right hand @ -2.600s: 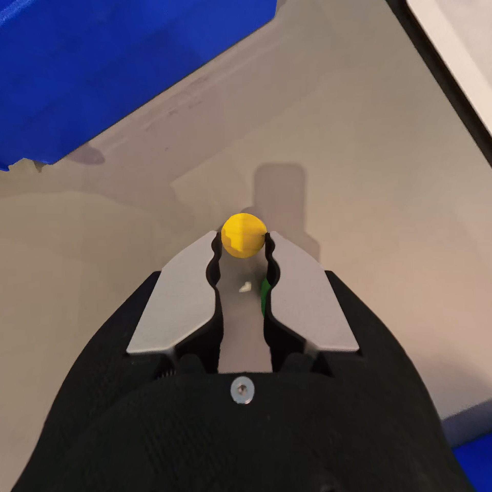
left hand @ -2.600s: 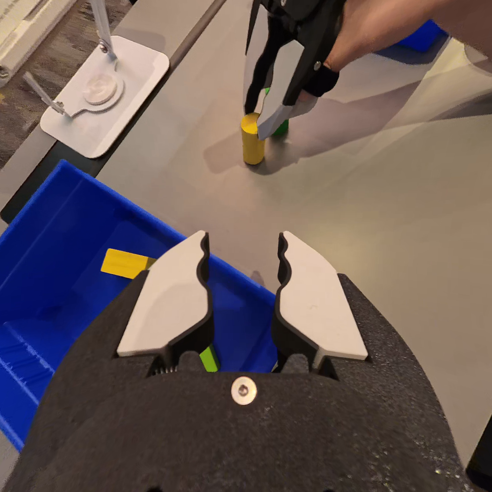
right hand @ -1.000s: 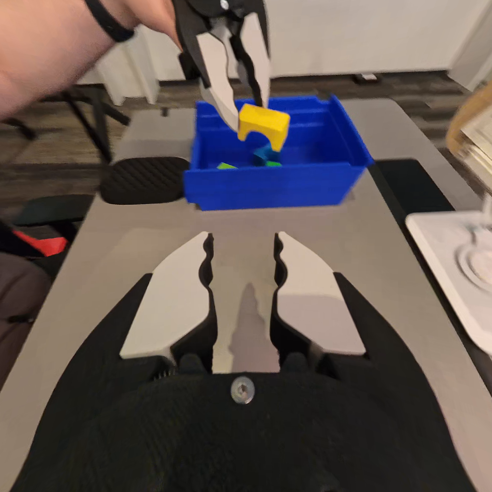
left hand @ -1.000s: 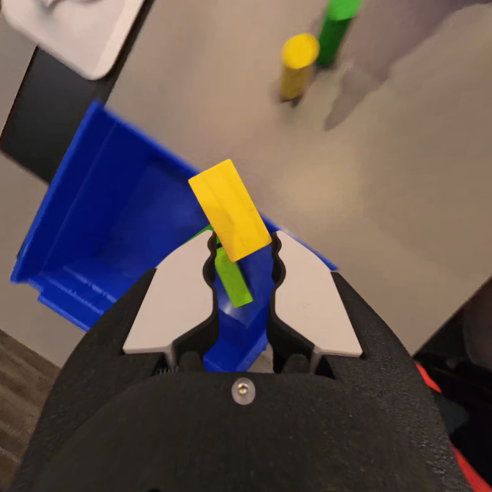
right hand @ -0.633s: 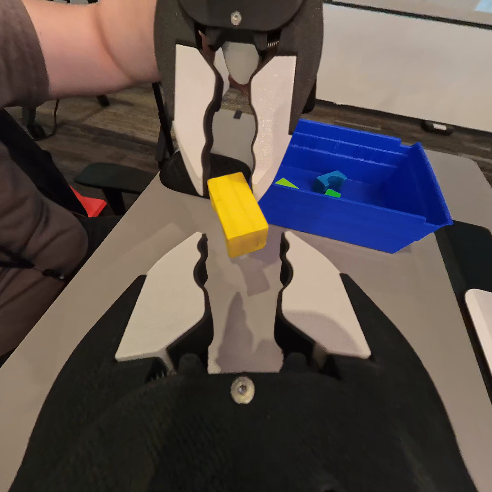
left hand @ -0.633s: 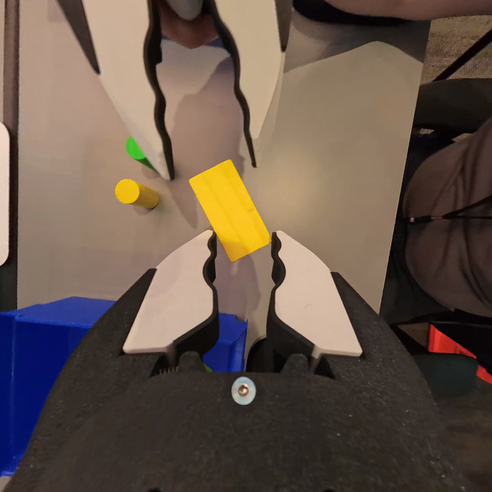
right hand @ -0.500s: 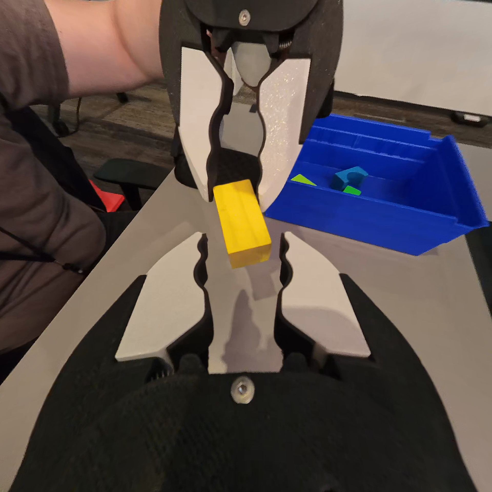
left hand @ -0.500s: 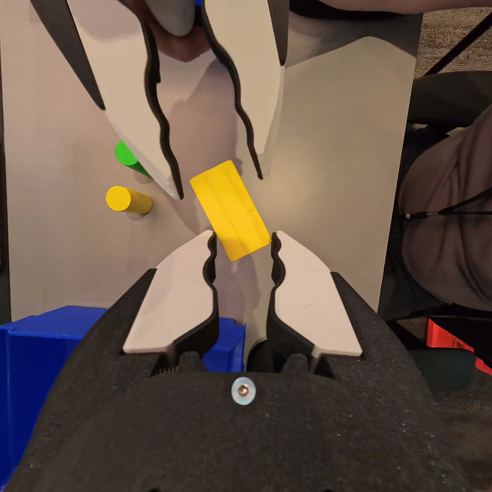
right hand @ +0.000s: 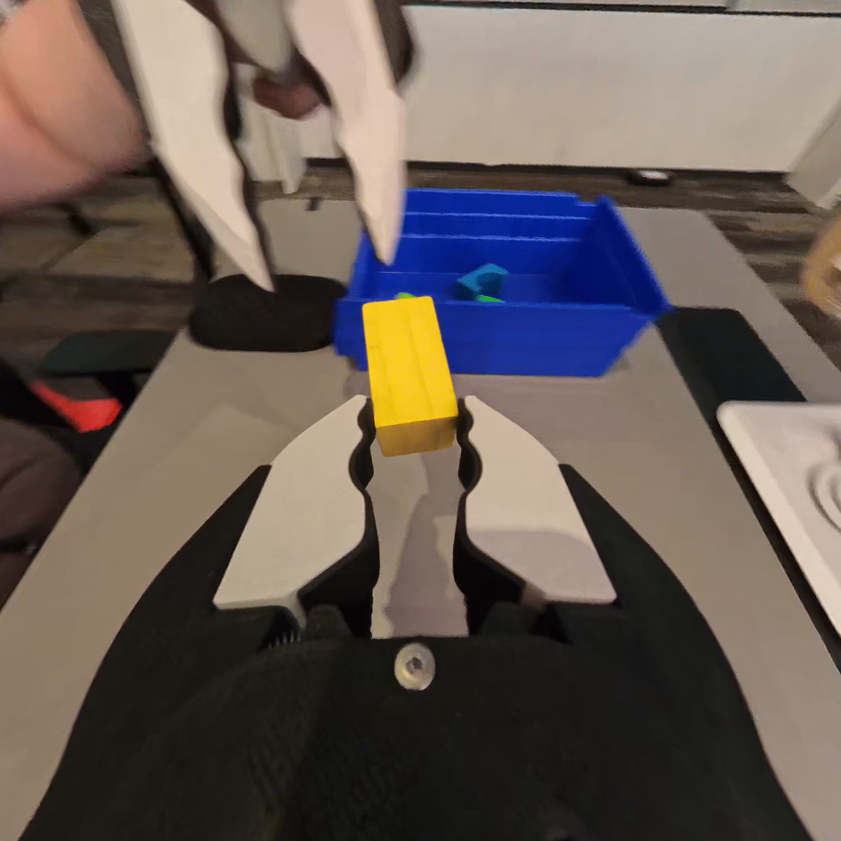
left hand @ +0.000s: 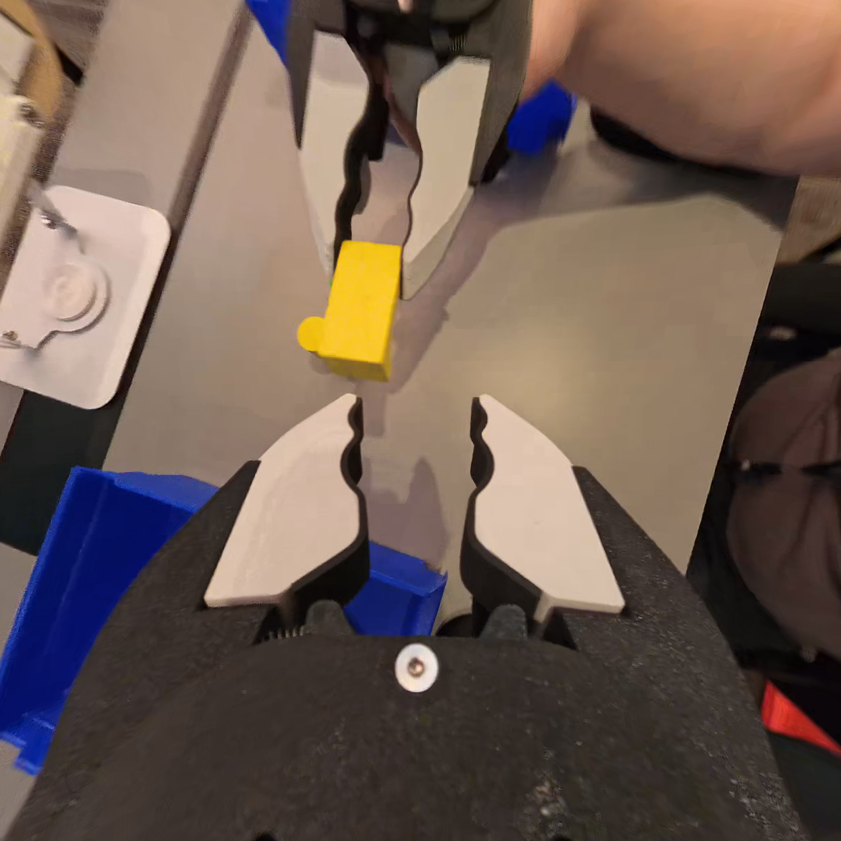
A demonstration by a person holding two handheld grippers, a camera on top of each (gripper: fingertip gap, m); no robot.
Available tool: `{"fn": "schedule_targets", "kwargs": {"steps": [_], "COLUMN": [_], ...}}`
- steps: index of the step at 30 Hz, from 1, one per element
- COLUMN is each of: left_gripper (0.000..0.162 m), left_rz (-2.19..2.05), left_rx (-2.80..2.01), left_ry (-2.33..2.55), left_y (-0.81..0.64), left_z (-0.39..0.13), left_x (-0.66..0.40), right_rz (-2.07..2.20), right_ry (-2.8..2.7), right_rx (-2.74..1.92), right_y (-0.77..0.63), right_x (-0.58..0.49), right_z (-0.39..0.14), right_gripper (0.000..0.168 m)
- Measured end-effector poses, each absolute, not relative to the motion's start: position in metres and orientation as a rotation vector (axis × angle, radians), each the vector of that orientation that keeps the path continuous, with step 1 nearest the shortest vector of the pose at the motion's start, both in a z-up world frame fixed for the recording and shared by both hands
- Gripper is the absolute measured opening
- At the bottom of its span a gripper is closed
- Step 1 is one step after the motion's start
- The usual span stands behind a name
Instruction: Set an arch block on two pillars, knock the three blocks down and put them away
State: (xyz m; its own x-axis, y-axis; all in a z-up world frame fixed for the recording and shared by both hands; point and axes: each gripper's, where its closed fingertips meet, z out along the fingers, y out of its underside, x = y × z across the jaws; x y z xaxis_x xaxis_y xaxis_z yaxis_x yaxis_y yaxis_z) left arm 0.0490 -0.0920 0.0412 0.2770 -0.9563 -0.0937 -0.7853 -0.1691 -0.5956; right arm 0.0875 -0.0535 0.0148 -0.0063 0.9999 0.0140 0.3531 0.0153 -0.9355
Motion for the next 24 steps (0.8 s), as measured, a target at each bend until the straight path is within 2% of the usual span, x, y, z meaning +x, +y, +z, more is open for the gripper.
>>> {"fn": "schedule_targets", "kwargs": {"steps": [3,7,12,24], "left_gripper": [0.044,0.043,0.043,0.042], "left_rz": [-0.438,-0.415,-0.374,-0.373], "left_rx": [-2.027,-2.062,-2.097,-2.096], "left_ry": [1.415,1.39,1.456,1.488], "left_y": [-0.074,-0.069,-0.079,-0.092], "left_z": [0.056,0.047,0.03,0.029], "left_x": [0.034,0.018,0.008,0.003], "right_rz": [1.014,1.026,0.726,0.673], "right_ry": [-1.275,-0.988,-1.143,-1.227], "right_rx": [-1.635,-1.888,-1.887,-1.917], "right_y": [-0.014,0.019,0.025,0.022], "right_x": [0.097,0.107,0.119,0.122], "right_z": [-0.007,-0.041,-0.065,-0.08], "right_gripper": [0.035,0.035,0.035,0.035]}}
